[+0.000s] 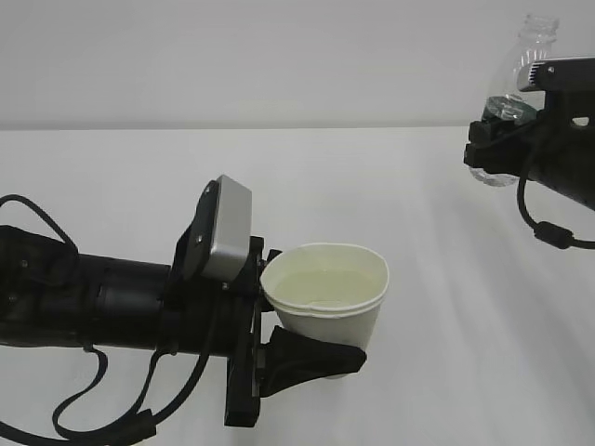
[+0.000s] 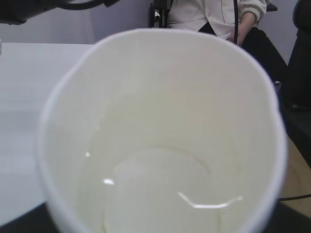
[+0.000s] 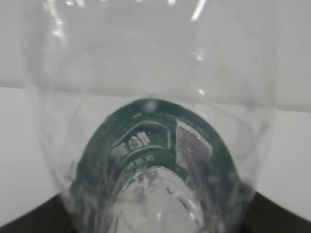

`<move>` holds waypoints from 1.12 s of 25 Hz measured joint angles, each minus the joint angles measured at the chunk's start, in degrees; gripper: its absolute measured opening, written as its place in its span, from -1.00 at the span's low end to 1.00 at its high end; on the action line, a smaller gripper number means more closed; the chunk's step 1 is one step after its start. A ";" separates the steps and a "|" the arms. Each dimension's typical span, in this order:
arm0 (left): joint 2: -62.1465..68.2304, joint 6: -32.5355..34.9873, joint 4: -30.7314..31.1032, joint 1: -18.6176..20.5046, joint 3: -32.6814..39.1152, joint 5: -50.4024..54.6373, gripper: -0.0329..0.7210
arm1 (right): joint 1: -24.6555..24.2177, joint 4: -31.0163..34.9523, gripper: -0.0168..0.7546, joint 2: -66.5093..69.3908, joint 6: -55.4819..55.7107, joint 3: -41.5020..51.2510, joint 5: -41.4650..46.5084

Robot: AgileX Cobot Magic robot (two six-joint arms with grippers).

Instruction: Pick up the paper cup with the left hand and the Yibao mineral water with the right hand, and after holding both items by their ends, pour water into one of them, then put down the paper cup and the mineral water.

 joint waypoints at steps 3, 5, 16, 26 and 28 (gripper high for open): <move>0.00 0.00 0.00 0.00 0.00 0.09 0.20 | 0.00 0.00 0.06 1.07 0.10 0.04 -0.38; 0.00 0.00 0.00 0.00 0.00 0.09 0.20 | 0.00 0.00 0.06 1.79 0.10 0.13 -0.47; 0.00 0.00 -0.03 0.00 0.00 0.09 0.20 | 0.00 1.03 0.06 3.80 -0.51 0.13 -3.13; 0.00 0.00 -0.85 0.00 0.00 0.09 0.20 | 0.00 1.25 0.06 5.81 -1.90 0.13 -4.62; 0.00 0.00 -1.22 0.00 0.00 0.09 0.20 | 0.00 1.25 0.06 6.78 -1.90 0.13 -5.61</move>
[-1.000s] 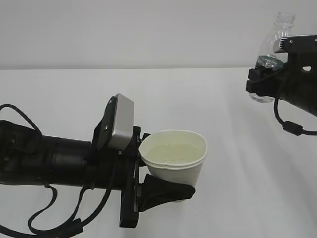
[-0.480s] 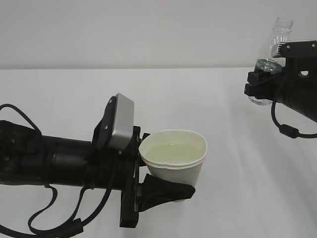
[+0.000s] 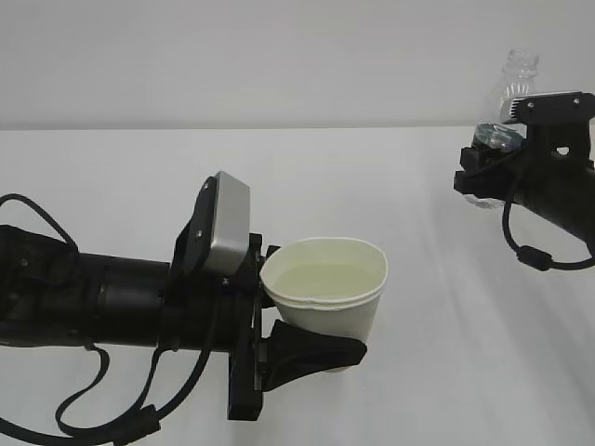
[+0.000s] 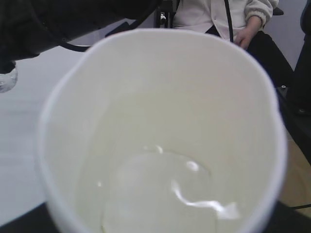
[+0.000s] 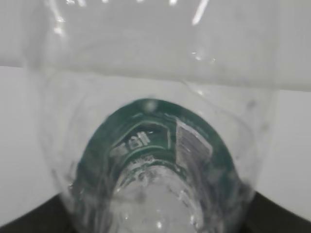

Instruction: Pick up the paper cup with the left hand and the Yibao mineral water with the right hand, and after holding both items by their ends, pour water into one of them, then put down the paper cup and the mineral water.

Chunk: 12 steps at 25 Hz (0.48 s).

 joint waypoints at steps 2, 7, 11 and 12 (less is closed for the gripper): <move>0.00 0.00 -0.23 0.00 0.00 0.00 0.20 | 0.00 0.00 0.06 0.59 0.00 0.00 -0.27; 0.00 0.00 -0.23 0.00 0.00 0.00 0.20 | 0.00 0.00 0.06 2.12 0.00 0.00 -1.74; 0.00 0.00 -0.32 0.00 0.00 0.00 0.20 | 0.00 0.00 0.06 2.92 0.00 0.00 -2.84; 0.00 0.00 -0.44 0.00 0.00 0.00 0.20 | 0.00 0.00 0.06 3.35 0.00 0.00 -3.23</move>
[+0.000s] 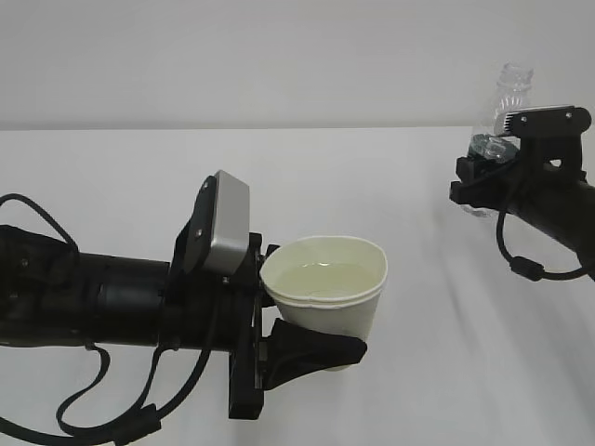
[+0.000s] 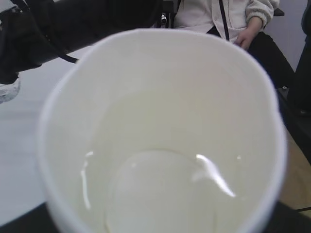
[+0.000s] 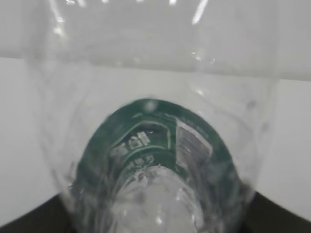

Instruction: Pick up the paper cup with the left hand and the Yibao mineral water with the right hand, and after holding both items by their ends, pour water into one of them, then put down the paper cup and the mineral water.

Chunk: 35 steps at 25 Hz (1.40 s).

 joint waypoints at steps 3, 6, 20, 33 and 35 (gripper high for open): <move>0.00 0.00 -0.13 0.00 0.00 0.00 0.20 | 0.00 0.00 0.06 1.44 0.00 0.00 -1.07; 0.00 0.00 -0.23 0.00 0.00 0.00 0.20 | 0.00 0.00 0.06 2.88 0.00 0.00 -2.22; 0.00 0.00 -0.55 0.00 0.00 0.00 0.20 | -0.08 0.13 0.05 6.18 0.00 0.00 -4.82; 0.00 0.00 -0.63 0.00 0.00 0.00 0.20 | -0.08 0.13 0.05 9.31 -0.54 0.00 -7.60; 0.00 0.00 -0.76 0.00 0.00 0.00 0.20 | -0.08 0.13 0.05 9.82 -0.78 0.00 -8.23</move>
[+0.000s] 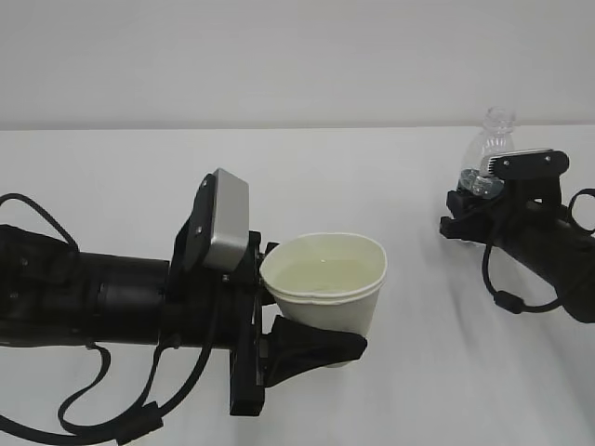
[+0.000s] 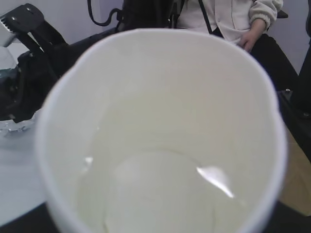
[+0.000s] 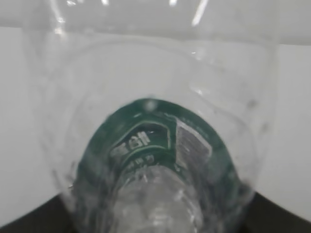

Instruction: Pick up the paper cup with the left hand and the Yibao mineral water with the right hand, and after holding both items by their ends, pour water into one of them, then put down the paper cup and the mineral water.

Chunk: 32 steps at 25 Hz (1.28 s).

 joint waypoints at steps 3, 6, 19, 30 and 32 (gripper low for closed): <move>0.00 0.00 -0.12 0.00 0.00 0.00 0.20 | 0.00 0.00 0.04 0.99 -0.11 0.00 -0.99; 0.00 0.00 -0.15 0.00 0.00 0.00 0.20 | 0.00 0.00 0.04 1.87 -0.10 0.00 -1.84; 0.00 0.00 -0.48 0.00 0.00 0.04 0.20 | 0.00 0.00 0.04 2.10 -0.86 0.00 -3.93; 0.00 0.00 -0.48 0.00 0.00 0.04 0.20 | 0.00 1.12 0.04 2.10 -2.03 0.00 -5.36; 0.00 0.00 -0.48 0.00 0.00 0.04 0.20 | 0.00 1.12 0.04 2.10 -2.03 0.00 -6.56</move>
